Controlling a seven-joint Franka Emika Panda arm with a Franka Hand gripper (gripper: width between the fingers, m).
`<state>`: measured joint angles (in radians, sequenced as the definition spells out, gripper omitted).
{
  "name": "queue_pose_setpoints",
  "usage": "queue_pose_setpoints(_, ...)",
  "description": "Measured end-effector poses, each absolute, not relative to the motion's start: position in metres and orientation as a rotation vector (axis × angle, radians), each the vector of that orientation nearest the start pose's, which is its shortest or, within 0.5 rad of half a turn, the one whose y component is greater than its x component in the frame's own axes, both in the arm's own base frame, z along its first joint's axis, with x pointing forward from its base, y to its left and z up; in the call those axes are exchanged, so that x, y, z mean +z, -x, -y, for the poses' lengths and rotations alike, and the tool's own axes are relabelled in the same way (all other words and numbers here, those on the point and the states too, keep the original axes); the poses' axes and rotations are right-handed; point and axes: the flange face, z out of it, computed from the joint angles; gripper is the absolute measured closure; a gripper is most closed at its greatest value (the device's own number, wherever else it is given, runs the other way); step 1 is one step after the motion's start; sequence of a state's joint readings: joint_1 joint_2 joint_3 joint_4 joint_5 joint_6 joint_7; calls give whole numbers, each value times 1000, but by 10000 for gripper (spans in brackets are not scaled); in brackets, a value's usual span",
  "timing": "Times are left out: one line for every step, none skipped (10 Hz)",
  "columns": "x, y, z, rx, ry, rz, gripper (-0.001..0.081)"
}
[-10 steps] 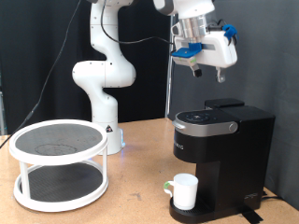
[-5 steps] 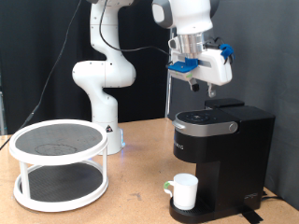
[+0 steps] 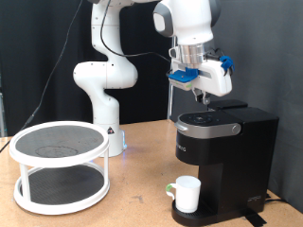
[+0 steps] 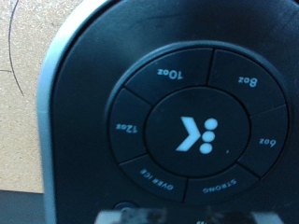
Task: Make a cup of coffee with the keurig machine
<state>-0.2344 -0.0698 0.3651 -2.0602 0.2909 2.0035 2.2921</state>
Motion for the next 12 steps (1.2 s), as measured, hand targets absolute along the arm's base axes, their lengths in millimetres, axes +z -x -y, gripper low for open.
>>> queue_pose_setpoints(461, -527, -91, 341, 1266, -2763, 798)
queue_pose_setpoints(454, -527, -91, 347, 1273, -2774, 798)
queue_pose_setpoints(447, -526, -91, 355, 1279, -2784, 798)
queue_pose_setpoints(441, -526, -91, 358, 1280, -2788, 804)
queue_pose_setpoints(437, -526, -91, 359, 1277, -2791, 806)
queue_pose_setpoints(434, -526, -91, 361, 1275, -2793, 806)
queue_pose_setpoints(430, -527, -90, 366, 1275, -2797, 806)
queue_pose_setpoints(426, -527, -90, 372, 1274, -2802, 806)
queue_pose_setpoints(425, -528, -90, 372, 1273, -2802, 806)
queue_pose_setpoints(425, -528, -90, 372, 1270, -2803, 806)
queue_pose_setpoints(424, -528, -90, 373, 1267, -2805, 806)
queue_pose_setpoints(424, -528, -90, 374, 1262, -2807, 806)
